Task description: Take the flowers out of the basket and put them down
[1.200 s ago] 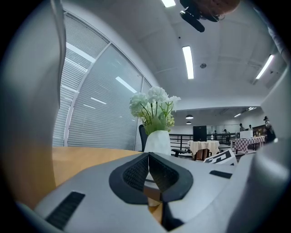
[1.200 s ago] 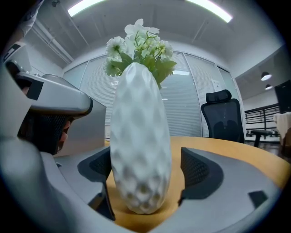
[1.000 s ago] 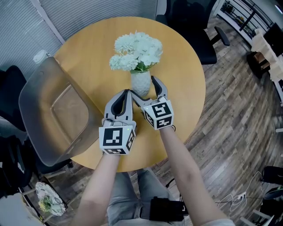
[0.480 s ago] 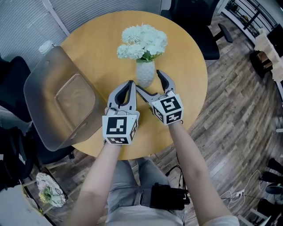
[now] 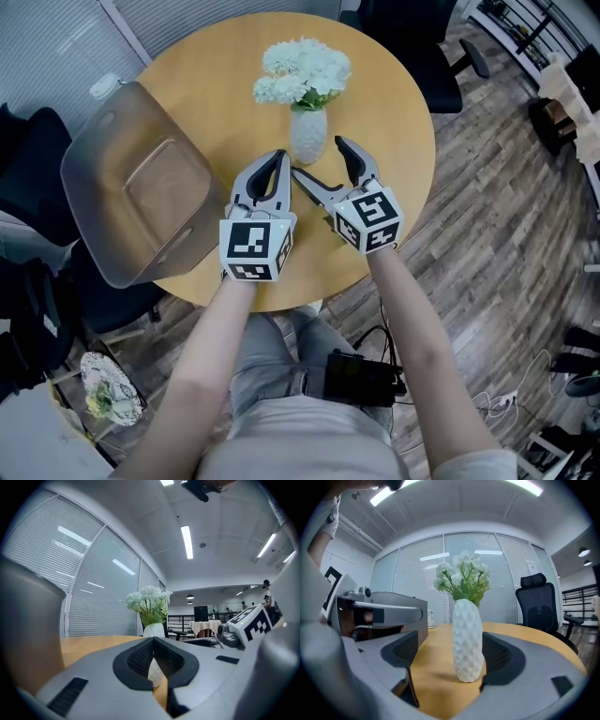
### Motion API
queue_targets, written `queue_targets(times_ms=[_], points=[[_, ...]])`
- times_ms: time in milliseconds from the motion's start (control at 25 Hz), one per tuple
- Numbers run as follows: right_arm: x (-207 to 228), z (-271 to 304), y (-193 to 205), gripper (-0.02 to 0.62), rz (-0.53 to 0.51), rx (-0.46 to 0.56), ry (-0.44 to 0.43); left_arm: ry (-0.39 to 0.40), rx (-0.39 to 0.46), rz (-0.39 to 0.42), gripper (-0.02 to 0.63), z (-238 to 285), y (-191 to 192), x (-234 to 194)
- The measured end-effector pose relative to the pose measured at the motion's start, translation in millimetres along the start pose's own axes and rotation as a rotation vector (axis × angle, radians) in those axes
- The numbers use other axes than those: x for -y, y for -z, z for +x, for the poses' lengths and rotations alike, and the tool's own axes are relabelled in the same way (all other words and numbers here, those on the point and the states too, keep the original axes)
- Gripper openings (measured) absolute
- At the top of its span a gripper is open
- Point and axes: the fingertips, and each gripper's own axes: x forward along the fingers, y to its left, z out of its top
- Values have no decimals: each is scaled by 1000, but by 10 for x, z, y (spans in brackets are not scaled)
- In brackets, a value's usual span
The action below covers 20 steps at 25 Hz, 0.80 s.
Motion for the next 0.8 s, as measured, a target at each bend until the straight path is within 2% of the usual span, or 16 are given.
queue_targets(times_ms=[400,520,560,640,800], points=[[-92,-283,-415,437,28,75,-43,26,-6,-59,5,-125,-96,87],[-118,-350,-532,414,23,99,-37,34,-16,-61,5,-141,-111,141],[-116,-376,-570,385,18,106,-26,37,-16,-57,5,-145,-124,162],[-113,-431,-648,229,3,118,-3,45,-10,-48,5,-152,-176,196],[-172,-519,-788,174,-25,124,-12,32,6,-37,5,-171,-327,187]])
